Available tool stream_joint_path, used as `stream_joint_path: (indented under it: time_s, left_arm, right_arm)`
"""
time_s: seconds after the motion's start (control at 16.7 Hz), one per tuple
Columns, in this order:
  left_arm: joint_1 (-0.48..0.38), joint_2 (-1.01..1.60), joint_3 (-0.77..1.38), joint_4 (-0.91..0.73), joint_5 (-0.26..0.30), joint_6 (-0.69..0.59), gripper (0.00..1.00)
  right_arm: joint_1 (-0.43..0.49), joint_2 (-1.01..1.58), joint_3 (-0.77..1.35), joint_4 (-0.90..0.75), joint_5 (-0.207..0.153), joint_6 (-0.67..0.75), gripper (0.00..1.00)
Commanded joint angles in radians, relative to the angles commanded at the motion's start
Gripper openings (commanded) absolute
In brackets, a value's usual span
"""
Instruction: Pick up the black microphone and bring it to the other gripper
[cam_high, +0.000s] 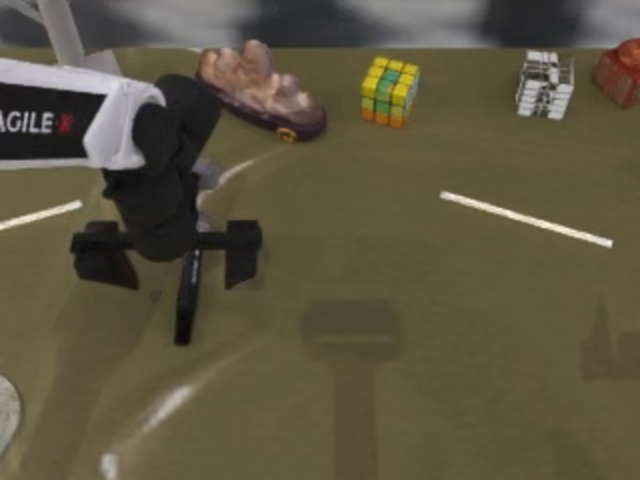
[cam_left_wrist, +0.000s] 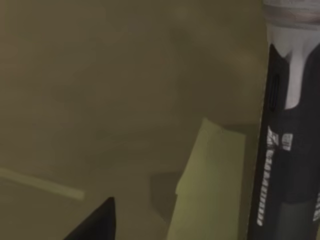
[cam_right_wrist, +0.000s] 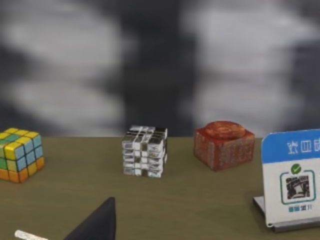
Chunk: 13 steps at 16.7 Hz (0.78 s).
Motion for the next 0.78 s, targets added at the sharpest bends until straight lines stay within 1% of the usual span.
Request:
stream_joint_path:
  time_s: [0.18,0.48,0.78]
  left_arm:
    - [0.002,0.065,-0.044,0.102,0.001,0.002,1.0]
    - [0.002,0.078,-0.051,0.118,0.001,0.003,1.0]
    - [0.002,0.078,-0.051,0.118,0.001,0.003,0.62]
  right_arm:
    - [0.0,0.0,0.0,0.0,0.0,0.0,1.0]
    - [0.0,0.0,0.0,0.0,0.0,0.0,1.0]
    - [0.0,0.0,0.0,0.0,0.0,0.0,1.0]
